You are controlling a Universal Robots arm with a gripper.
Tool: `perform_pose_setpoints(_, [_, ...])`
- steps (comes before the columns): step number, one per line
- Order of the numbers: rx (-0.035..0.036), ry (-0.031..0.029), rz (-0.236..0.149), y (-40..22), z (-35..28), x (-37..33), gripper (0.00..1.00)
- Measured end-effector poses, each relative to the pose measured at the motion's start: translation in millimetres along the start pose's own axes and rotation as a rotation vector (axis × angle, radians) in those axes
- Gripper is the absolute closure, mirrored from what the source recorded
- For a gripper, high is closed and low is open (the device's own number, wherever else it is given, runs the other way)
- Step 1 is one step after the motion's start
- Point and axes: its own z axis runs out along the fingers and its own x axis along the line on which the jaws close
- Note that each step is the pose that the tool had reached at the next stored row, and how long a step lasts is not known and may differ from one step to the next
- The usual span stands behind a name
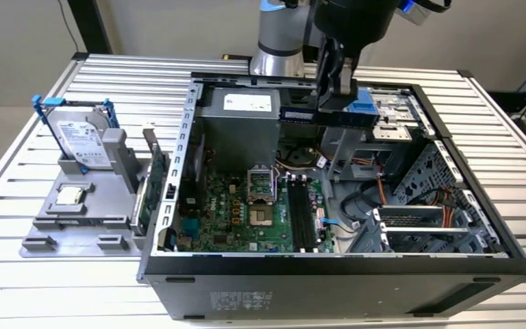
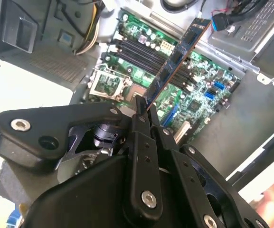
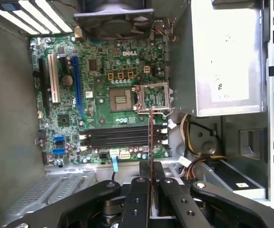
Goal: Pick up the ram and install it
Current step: 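Insert the ram into the slot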
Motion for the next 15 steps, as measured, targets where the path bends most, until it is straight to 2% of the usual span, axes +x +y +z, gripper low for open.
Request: perform_pose_setpoints(15, [0.0053, -0.0007, -0.002, -0.4, 0.2, -0.1, 1.0])
